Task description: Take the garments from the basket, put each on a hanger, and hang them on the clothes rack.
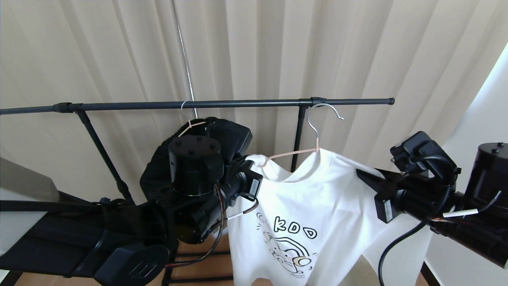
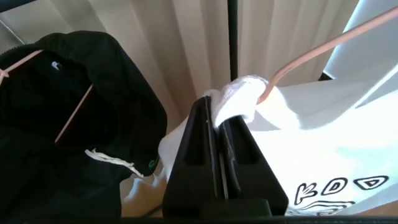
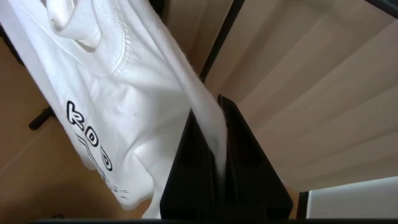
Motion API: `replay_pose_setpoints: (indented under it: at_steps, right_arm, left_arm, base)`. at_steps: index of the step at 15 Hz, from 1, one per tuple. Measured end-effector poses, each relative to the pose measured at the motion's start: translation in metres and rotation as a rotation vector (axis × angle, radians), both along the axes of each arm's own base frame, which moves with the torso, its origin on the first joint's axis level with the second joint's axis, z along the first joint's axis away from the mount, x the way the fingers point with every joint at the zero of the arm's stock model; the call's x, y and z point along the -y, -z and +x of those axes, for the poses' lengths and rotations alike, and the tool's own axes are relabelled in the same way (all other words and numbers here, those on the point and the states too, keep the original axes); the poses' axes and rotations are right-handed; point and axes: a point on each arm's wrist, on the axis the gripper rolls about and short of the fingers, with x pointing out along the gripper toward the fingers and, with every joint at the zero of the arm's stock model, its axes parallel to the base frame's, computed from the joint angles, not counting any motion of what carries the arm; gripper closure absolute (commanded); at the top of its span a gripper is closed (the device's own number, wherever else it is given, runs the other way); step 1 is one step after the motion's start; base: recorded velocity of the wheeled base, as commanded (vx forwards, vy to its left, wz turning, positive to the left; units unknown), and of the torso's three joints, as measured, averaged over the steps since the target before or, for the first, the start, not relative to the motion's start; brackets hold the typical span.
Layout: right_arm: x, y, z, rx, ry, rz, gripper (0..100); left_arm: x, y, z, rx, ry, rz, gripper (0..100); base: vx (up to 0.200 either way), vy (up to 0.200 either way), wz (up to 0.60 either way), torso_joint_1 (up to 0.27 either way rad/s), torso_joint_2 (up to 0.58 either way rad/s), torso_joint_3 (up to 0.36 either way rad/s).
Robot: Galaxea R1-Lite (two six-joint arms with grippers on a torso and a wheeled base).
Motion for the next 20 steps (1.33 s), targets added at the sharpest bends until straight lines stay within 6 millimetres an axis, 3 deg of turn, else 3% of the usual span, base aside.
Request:
replay_pose_setpoints:
  at_steps: [5, 12, 17, 20]
  right_arm:
    - [-0.006, 0.023, 0.002, -0.022, -0.004, -0.098, 100]
    - [-0.001, 0.007, -0.001, 0.034, 0.007, -0.055, 100]
    - [-0.008, 0.008, 0.007, 0.057, 0.013, -0.002, 100]
    - [-0.012, 0.019, 0.011, 0.039, 0.003, -0.01, 100]
  left_arm:
    - [-0.004, -0.008, 0.007, 0.035, -0.084, 0.014, 100]
    - [-0.016, -0.004, 0.013, 0.031, -0.12, 0.084, 100]
    - [-0.001, -0.009, 0.006, 0.015, -0.074, 0.099, 100]
    - [0.007, -0.021, 0.006, 0.044, -0.061, 0.067, 100]
  base:
    - [0.0, 0.0, 0.0, 0.0, 0.0, 0.0]
    - [0.0, 0.0, 0.0, 0.0, 0.0, 0.0]
    - [0.0, 0.0, 0.0, 0.0, 0.0, 0.0]
    - [0.0, 0.0, 0.0, 0.0, 0.0, 0.0]
